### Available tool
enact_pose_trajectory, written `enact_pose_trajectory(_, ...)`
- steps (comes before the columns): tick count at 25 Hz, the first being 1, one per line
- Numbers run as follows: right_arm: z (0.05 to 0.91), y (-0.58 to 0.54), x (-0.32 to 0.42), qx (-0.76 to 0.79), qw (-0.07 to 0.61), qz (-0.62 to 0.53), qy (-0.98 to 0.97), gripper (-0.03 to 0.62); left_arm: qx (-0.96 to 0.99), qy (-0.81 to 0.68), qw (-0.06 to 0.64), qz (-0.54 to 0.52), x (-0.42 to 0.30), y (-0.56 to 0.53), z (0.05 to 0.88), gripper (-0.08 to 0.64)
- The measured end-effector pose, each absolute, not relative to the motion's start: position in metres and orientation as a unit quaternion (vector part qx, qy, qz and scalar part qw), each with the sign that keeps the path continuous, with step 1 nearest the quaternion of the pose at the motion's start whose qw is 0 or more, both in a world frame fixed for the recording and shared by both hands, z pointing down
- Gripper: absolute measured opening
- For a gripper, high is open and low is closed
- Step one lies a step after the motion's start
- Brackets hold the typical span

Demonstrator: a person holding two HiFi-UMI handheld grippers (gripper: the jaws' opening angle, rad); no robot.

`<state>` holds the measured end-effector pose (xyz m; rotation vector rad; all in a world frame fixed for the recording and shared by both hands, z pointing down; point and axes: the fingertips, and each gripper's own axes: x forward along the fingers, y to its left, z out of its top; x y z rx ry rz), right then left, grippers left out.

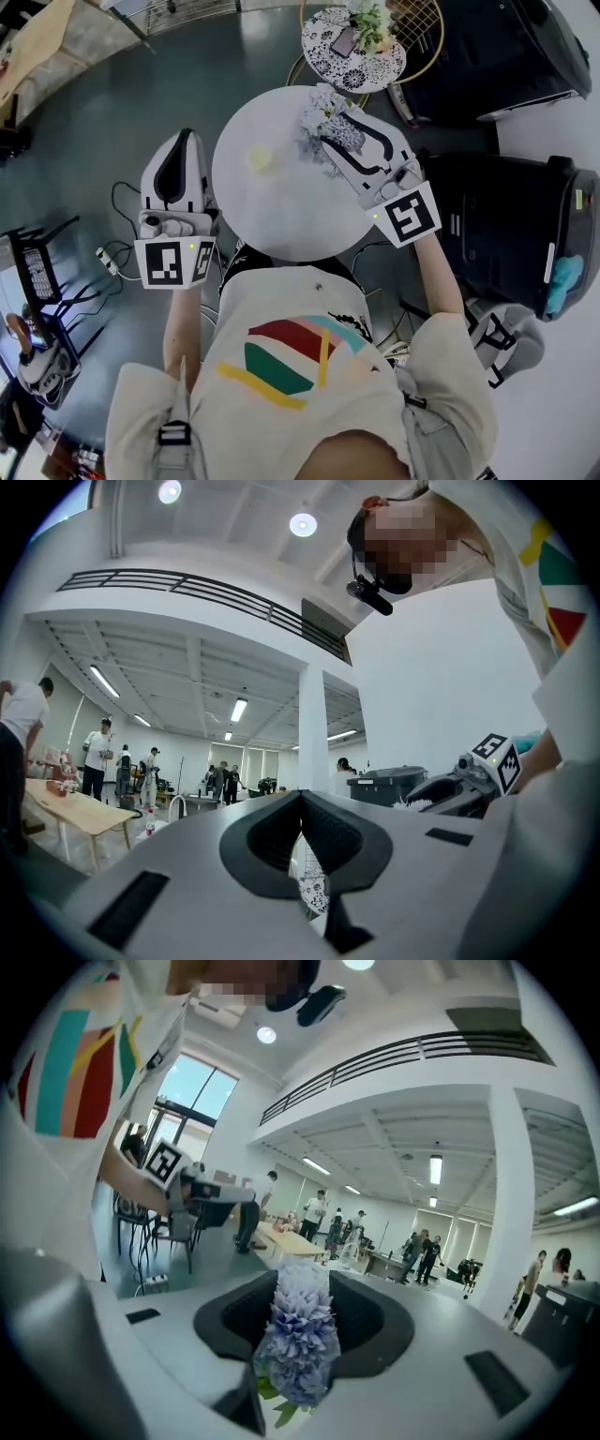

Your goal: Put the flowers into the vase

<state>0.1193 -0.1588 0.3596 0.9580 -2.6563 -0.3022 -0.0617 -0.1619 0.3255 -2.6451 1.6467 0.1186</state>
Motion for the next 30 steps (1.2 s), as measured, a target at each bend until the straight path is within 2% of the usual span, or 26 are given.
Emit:
enact_pose_trajectory(17, 0.251, -0.173, 0.126, 0.351, -0.087, 0.072, -0.929, 0.175, -0.845, 0.533, 0.022, 0.039, -0.07, -0.159, 0.32, 0.005)
enact_pose_trajectory(26, 0.215, -0.157, 0.109, 0.279, -0.149, 0.134, -0.939, 0.175, -0.839, 0.542, 0.028, 0.04, -0.081, -0.15, 0.319, 0.003)
enact_pose_trajectory(30, 0.208, -0.152, 0.098, 0.264, -0.146, 0.132, -0.944, 0.175, -0.835, 0.548, 0.029, 0.04, -0.088, -0.145, 0.318, 0.005)
